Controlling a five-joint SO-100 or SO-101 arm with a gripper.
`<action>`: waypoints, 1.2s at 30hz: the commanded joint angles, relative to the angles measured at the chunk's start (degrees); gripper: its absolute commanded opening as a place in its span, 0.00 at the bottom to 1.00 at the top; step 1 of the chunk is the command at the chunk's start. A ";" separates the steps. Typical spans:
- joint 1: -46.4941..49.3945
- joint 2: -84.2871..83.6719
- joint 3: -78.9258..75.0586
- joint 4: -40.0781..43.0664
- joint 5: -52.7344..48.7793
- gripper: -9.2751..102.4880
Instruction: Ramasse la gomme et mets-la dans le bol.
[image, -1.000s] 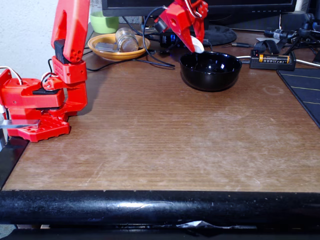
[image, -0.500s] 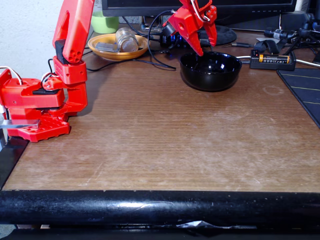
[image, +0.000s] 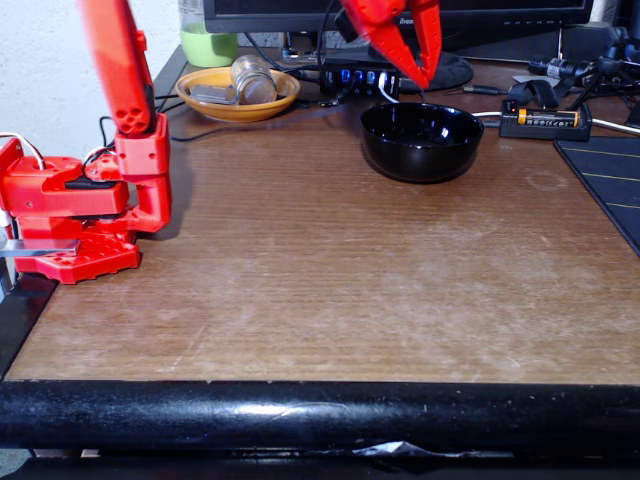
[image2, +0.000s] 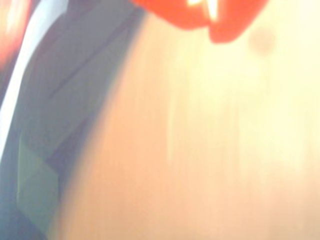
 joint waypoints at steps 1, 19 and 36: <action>8.26 18.81 16.17 -4.92 -3.60 0.03; 8.61 62.23 58.18 -8.61 5.45 0.03; 1.58 77.43 77.78 -0.79 4.75 0.03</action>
